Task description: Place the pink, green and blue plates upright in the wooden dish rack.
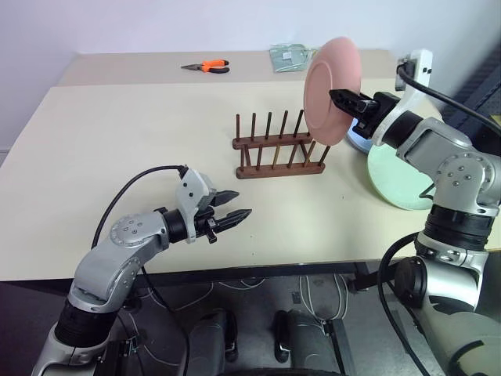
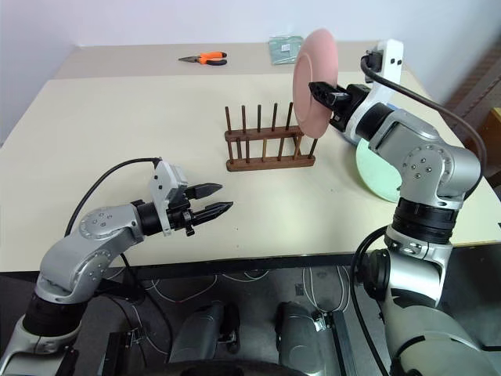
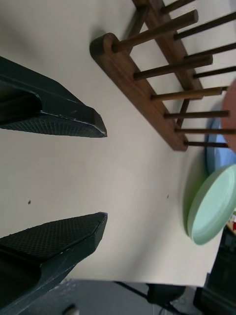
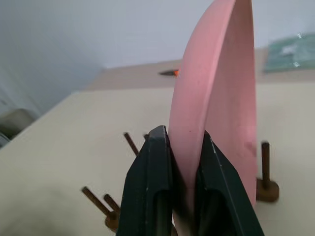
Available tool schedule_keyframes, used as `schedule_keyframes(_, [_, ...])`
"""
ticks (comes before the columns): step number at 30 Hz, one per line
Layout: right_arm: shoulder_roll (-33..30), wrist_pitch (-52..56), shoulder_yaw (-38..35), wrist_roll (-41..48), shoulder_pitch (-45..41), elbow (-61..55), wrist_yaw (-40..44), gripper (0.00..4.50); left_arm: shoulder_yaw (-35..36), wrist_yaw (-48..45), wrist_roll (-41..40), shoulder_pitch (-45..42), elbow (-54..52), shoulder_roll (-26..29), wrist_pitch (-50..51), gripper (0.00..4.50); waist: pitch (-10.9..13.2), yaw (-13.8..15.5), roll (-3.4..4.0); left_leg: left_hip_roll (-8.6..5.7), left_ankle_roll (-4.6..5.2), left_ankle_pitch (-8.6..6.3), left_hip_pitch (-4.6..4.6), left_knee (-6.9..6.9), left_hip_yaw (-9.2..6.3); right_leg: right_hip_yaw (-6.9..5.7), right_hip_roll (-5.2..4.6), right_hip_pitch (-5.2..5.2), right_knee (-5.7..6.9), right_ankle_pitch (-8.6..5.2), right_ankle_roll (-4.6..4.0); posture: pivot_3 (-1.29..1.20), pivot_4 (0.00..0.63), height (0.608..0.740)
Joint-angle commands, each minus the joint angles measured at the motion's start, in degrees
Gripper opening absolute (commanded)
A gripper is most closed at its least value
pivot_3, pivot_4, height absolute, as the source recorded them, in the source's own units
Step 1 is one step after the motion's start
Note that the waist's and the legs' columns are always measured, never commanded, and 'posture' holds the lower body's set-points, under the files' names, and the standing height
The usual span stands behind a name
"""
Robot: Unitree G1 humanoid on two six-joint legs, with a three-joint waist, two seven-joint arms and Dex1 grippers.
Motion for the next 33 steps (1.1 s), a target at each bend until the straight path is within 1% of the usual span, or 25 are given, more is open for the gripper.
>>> schedule_keyframes(1, [-0.43,-2.46,-0.5,-0.11,-2.11,2.1,-0.4,0.43,0.6,0.26,-0.69,-0.01,-2.24,-0.1,-0.13,2.49,0.0,0.13,0.0,0.0,0.0,0.0,0.0,0.0,0.01,0.0,0.0,0.0,0.0,0.0,0.0,0.0,0.15,0.74])
schedule_keyframes(2, [-0.49,-3.06,-0.33,-0.32,-2.36,2.84,-0.4,0.93,0.56,0.26,-0.62,0.0,-2.21,-0.04,-0.14,2.51,0.0,0.16,0.0,0.0,0.01,0.0,-0.01,0.0,0.01,-0.01,0.01,0.0,-0.01,0.0,0.01,0.0,0.15,0.74])
schedule_keyframes(3, [-0.72,-4.06,0.1,-0.84,-2.52,3.44,-0.22,1.28,0.48,0.31,-0.48,0.03,-2.21,0.05,-0.15,2.51,0.0,0.15,0.0,-0.01,0.02,0.0,-0.01,0.0,0.01,0.0,0.01,0.01,-0.01,0.0,0.01,0.0,0.15,0.74])
schedule_keyframes(5, [-1.62,-7.28,1.58,-2.57,-2.51,3.49,0.72,2.28,0.47,0.46,-0.51,0.09,-2.44,0.09,0.04,2.51,0.0,0.09,0.0,-0.01,0.02,-0.01,-0.01,0.0,0.02,0.0,0.01,0.0,-0.01,0.0,0.02,0.0,0.15,0.74])
schedule_keyframes(7, [-4.95,-15.75,6.51,-9.09,-0.79,1.33,3.22,3.34,0.7,0.51,-0.62,0.23,-2.49,0.17,0.13,2.51,0.04,0.1,0.05,-0.01,0.02,0.0,-0.01,-0.01,0.02,0.0,0.02,-0.01,-0.01,-0.01,0.02,0.0,0.15,0.74])
schedule_keyframes(9, [-8.06,-21.83,8.54,-13.47,0.8,0.19,4.31,4.28,0.97,0.7,-0.47,0.41,-2.52,0.3,0.05,2.51,0.04,0.17,0.05,-0.03,0.02,0.0,-0.01,-0.02,0.04,0.01,0.03,-0.02,-0.01,-0.02,0.04,0.0,0.15,0.74])
schedule_keyframes(11, [-12.33,-26.88,6.8,-15.16,3.88,-1.86,6.68,4.28,1.2,0.81,-0.26,0.67,-2.59,0.52,-0.1,2.51,0.04,0.45,0.03,-0.04,0.02,-0.01,-0.01,-0.04,0.03,0.01,0.03,-0.01,-0.04,-0.04,0.07,0.0,0.15,0.74])
schedule_keyframes(13, [-15.53,-28.19,3.91,-14.82,7.27,-3.45,8.11,4.28,1.03,0.51,0.12,0.96,-2.67,1.07,-0.24,2.51,0.04,0.86,0.02,-0.05,0.03,-0.01,-0.01,-0.06,0.03,0.01,0.02,0.01,-0.07,-0.05,0.09,0.0,0.15,0.74])
schedule_keyframes(15, [-20.38,-26.76,1.14,-14.62,15.31,-5.29,11.57,4.28,0.52,0.25,0.39,1.03,-2.37,1.11,-0.58,2.51,0.03,1.31,0.01,-0.05,0.03,-0.01,0.01,-0.07,0.04,0.01,0.01,0.03,-0.09,-0.05,0.09,0.0,0.15,0.74])
schedule_keyframes(17, [-24.55,-25.37,1.74,-15.84,24.63,-8.28,15.28,4.28,-0.18,-0.33,0.62,0.58,-1.61,0.98,-1.01,2.51,0.01,1.69,-0.02,-0.03,0.02,-0.01,0.06,-0.1,-0.01,-0.03,0.01,0.12,-0.17,-0.06,0.09,0.0,0.15,0.74])
schedule_keyframes(19, [-25.87,-25.26,4.25,-18.51,30.64,-9.87,14.82,4.28,-0.94,-1.07,0.83,-0.36,-0.58,0.65,-1.36,2.51,0.0,1.61,-0.03,-0.03,0.03,-0.01,0.07,-0.13,-0.03,-0.04,-0.01,0.18,-0.24,-0.06,0.09,0.0,0.15,0.74])
schedule_keyframes(22, [-24.27,-25.31,7.44,-22.78,33.11,-9.13,10.17,4.28,-2.0,-2.01,1.41,-1.94,1.02,0.16,-1.96,2.51,0.03,0.7,0.14,-0.03,0.01,0.0,0.12,-0.14,0.06,0.09,0.0,0.11,-0.19,-0.05,0.08,0.0,0.15,0.74])
schedule_keyframes(23, [-23.73,-25.92,9.5,-25.37,33.51,-8.52,8.31,4.28,-2.21,-2.13,1.54,-2.49,1.54,-0.09,-2.07,2.51,0.04,0.38,0.15,-0.02,-0.02,0.02,0.15,-0.14,0.1,0.15,0.0,0.06,-0.12,-0.04,0.08,0.0,0.15,0.74])
schedule_keyframes(28, [-19.15,-29.47,16.71,-35.77,31.52,-2.95,-1.05,4.28,-2.51,-2.28,1.77,-3.51,2.39,-0.61,-2.28,2.51,0.03,0.17,0.14,0.02,-0.09,0.06,0.14,-0.2,0.07,0.14,0.03,0.02,-0.07,-0.05,0.06,0.0,0.15,0.74])
schedule_keyframes(31, [-16.48,-30.55,17.82,-37.05,29.79,1.09,-2.65,4.28,-2.52,-2.12,1.96,-3.21,2.04,-0.67,-2.35,2.51,0.03,0.34,0.13,0.0,-0.09,0.06,0.11,-0.2,0.08,0.13,0.03,0.01,-0.08,-0.05,0.06,0.0,0.15,0.74])
schedule_keyframes(33, [-15.83,-32.55,18.85,-39.11,28.62,4.19,-3.82,3.75,-2.26,-1.8,2.09,-2.82,1.69,-0.58,-2.24,2.51,0.03,0.33,0.13,-0.01,-0.09,0.07,0.12,-0.19,0.08,0.13,0.04,0.04,-0.09,-0.06,0.07,0.0,0.15,0.74])
